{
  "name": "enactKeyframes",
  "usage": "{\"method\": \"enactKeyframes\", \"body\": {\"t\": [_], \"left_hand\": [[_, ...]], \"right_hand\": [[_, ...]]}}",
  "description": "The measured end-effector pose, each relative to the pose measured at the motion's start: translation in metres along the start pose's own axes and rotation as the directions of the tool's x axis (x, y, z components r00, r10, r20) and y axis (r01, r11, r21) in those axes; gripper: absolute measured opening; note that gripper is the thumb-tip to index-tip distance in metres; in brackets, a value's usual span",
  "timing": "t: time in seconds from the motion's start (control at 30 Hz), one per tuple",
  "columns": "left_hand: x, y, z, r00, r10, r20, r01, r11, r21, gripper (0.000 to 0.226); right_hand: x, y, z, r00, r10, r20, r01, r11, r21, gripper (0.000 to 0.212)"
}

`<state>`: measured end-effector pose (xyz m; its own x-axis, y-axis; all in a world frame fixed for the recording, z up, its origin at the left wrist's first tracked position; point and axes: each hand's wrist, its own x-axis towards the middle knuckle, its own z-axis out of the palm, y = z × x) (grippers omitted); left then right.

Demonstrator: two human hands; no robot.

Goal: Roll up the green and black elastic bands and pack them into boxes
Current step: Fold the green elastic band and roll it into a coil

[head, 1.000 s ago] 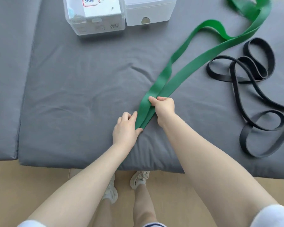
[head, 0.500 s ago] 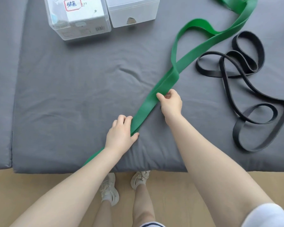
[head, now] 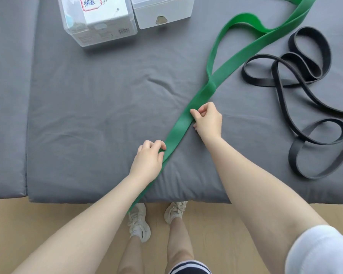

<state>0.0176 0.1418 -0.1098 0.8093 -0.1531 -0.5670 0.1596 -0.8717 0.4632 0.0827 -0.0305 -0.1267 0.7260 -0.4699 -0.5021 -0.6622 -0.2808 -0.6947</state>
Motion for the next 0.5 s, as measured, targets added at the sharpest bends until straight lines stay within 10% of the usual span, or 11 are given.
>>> {"method": "enactKeyframes", "body": {"t": [0.2,0.5], "left_hand": [[0.003,-0.011,-0.014,0.987,0.02,0.162,-0.029,0.998,0.052,0.037],[-0.015,-0.049,-0.028,0.936,0.185,0.298,-0.235,0.962,0.14,0.059]], "right_hand": [[-0.067,0.032,0.0,0.956,-0.241,0.168,0.27,0.948,-0.172,0.038],[-0.195,0.068,0.061,0.95,-0.041,0.311,0.098,0.981,-0.17,0.026]]}}
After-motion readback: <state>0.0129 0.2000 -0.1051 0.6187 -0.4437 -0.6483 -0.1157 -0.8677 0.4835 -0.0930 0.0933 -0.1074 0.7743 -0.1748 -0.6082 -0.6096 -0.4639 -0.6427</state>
